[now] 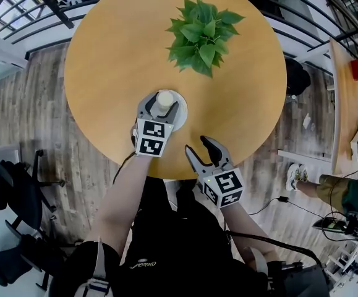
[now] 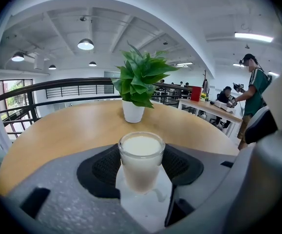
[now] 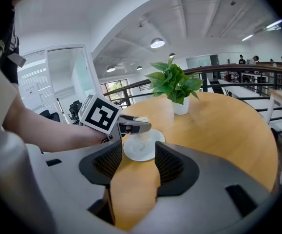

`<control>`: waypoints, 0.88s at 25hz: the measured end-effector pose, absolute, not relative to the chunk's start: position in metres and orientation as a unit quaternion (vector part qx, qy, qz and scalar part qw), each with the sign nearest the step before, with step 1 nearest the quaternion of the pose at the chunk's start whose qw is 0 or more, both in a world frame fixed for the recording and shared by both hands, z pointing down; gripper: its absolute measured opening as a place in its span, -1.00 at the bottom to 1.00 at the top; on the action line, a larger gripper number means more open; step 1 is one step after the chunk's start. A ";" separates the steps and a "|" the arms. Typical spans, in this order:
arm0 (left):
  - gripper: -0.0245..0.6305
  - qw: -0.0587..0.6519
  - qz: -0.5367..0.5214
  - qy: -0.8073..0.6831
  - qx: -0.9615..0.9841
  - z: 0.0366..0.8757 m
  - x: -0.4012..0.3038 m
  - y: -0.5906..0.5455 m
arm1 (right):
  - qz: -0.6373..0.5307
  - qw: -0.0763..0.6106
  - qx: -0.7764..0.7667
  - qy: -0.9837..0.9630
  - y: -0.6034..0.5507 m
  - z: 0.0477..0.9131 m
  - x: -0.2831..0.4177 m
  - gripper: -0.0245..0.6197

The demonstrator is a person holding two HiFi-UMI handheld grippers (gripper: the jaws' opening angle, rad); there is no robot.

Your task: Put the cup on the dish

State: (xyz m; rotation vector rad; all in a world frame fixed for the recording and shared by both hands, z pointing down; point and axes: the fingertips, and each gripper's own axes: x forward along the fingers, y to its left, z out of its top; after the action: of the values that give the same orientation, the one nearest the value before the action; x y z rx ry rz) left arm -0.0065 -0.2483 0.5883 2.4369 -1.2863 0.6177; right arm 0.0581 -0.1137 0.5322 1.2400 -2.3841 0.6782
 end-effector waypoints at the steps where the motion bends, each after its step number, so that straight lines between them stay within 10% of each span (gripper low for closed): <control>1: -0.11 0.159 0.217 -0.451 0.851 0.590 -0.007 -0.247 | 0.241 0.183 0.439 -0.846 -0.113 0.532 0.058 -0.26; 22: -0.11 0.157 0.231 -0.456 0.845 0.606 -0.005 -0.233 | 0.245 0.183 0.438 -0.845 -0.106 0.536 0.060 -0.26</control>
State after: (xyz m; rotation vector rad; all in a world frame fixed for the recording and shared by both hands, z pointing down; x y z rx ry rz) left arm -0.0046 -0.2326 0.6057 2.4184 -1.3035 0.6596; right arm 0.0604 -0.1059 0.5365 1.2355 -2.3843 0.6915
